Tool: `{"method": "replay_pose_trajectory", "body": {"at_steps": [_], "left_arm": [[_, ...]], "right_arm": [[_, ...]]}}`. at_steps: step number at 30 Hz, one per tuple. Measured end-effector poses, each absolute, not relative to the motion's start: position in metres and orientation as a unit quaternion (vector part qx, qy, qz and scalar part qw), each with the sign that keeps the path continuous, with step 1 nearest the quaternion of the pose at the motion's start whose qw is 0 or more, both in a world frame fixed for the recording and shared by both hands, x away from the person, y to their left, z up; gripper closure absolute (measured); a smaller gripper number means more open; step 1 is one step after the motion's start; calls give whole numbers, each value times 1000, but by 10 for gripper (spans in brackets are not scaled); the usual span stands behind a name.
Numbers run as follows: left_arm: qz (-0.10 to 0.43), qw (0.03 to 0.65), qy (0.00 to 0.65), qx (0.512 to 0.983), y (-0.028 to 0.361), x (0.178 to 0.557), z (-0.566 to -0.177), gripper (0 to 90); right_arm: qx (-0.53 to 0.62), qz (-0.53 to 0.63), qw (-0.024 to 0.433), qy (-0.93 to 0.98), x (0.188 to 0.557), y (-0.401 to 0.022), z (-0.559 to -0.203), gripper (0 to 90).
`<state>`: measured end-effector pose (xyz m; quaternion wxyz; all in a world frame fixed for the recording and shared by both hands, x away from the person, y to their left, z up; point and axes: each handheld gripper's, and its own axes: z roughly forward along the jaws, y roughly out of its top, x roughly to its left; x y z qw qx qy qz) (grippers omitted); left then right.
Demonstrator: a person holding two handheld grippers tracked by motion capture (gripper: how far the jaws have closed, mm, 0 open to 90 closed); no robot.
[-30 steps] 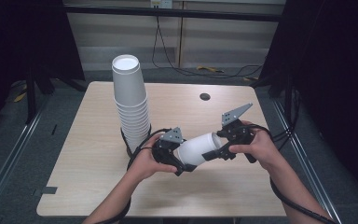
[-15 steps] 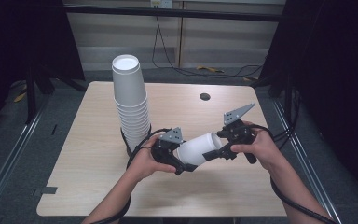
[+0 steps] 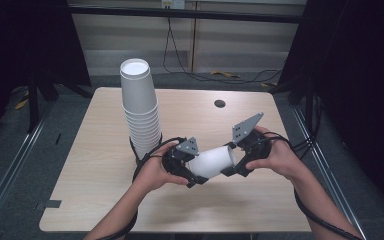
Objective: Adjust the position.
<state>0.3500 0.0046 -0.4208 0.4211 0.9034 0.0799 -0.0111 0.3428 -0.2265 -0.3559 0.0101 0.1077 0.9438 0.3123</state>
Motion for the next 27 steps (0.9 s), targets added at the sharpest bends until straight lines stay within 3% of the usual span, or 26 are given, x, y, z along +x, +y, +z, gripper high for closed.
{"method": "replay_pose_trajectory", "body": {"at_steps": [4, 16, 27], "left_arm": [[-9, 409, 66, 910, 2, 347, -418, 148], [-6, 376, 63, 924, -4, 347, -418, 146], [0, 370, 48, 928, -4, 348, -420, 133]], "right_arm": [[81, 267, 26, 960, 342, -219, -352, 184], [56, 188, 15, 981, 343, -198, -354, 200], [49, 192, 10, 980, 342, -194, -372, 244]]}}
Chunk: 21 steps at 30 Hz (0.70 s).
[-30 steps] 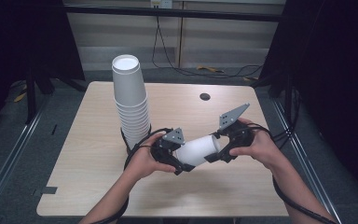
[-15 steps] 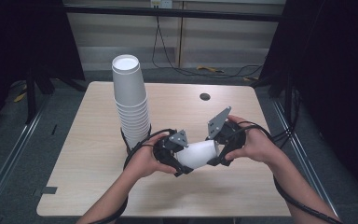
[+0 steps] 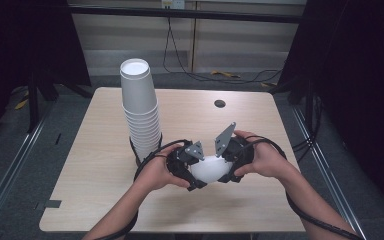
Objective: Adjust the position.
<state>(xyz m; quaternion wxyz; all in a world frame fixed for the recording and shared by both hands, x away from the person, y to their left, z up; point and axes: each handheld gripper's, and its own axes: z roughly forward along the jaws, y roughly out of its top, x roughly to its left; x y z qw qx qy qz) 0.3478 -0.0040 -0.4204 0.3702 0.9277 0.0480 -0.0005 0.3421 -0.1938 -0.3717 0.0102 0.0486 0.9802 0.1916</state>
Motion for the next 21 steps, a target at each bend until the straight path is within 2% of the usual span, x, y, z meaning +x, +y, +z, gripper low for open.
{"method": "replay_pose_trajectory", "body": {"at_steps": [8, 21], "left_arm": [[1, 423, 44, 905, 2, 352, -418, 55], [-13, 484, 52, 874, 13, 353, -415, 47]], "right_arm": [[74, 235, 12, 969, 343, -209, -372, 237], [84, 319, 6, 944, 342, -231, -376, 233]]}}
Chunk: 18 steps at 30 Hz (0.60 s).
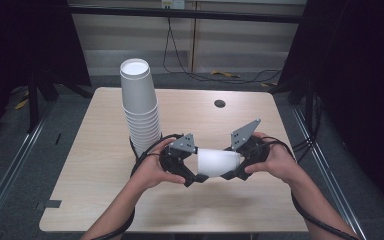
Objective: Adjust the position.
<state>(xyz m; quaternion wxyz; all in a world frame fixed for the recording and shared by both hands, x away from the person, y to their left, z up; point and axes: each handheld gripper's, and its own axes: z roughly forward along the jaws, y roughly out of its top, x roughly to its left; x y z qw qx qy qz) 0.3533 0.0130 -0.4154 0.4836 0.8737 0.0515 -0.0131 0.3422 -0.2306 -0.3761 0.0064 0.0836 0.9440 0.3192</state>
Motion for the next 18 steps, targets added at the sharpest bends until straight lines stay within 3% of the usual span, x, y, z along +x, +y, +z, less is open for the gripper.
{"method": "replay_pose_trajectory", "body": {"at_steps": [18], "left_arm": [[-34, 502, 61, 862, 18, 353, -423, 35]], "right_arm": [[99, 349, 5, 932, 343, -245, -380, 231]]}}
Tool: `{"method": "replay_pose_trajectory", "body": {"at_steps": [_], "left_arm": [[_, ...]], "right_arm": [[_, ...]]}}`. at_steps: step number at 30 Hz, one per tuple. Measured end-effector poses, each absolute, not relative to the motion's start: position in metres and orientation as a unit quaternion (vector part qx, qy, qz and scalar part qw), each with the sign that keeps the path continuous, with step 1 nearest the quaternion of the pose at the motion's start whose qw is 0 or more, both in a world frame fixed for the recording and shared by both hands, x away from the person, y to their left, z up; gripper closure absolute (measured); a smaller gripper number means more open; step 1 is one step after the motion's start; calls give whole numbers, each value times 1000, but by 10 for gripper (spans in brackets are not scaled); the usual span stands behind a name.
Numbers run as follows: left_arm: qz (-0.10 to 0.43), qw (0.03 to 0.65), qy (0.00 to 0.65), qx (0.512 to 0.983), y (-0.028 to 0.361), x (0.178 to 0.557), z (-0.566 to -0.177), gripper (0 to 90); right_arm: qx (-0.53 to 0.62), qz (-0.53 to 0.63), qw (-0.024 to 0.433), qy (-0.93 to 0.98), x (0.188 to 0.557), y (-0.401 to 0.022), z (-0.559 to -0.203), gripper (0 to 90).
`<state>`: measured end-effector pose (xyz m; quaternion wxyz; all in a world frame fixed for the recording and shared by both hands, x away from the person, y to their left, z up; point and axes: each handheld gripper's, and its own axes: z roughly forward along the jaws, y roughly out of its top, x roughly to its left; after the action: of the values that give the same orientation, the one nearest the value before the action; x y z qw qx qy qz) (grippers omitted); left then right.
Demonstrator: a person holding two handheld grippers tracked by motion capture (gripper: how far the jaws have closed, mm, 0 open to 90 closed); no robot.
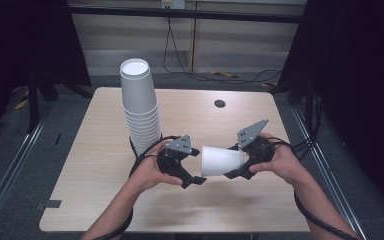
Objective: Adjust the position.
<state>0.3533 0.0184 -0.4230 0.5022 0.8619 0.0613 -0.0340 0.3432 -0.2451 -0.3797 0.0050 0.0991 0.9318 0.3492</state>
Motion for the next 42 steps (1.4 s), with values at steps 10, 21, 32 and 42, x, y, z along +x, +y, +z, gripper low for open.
{"method": "replay_pose_trajectory", "body": {"at_steps": [10, 21, 32, 42], "left_arm": [[-30, 522, 61, 850, 18, 356, -423, 1], [-38, 524, 59, 849, 19, 357, -423, 0], [-40, 525, 40, 849, 18, 356, -422, 74], [-41, 529, 43, 846, 19, 356, -417, 100]], "right_arm": [[88, 363, -12, 927, 342, -240, -380, 230], [81, 365, -17, 927, 344, -237, -381, 230], [81, 365, -25, 927, 346, -236, -382, 230], [80, 379, -25, 922, 346, -238, -383, 234]]}}
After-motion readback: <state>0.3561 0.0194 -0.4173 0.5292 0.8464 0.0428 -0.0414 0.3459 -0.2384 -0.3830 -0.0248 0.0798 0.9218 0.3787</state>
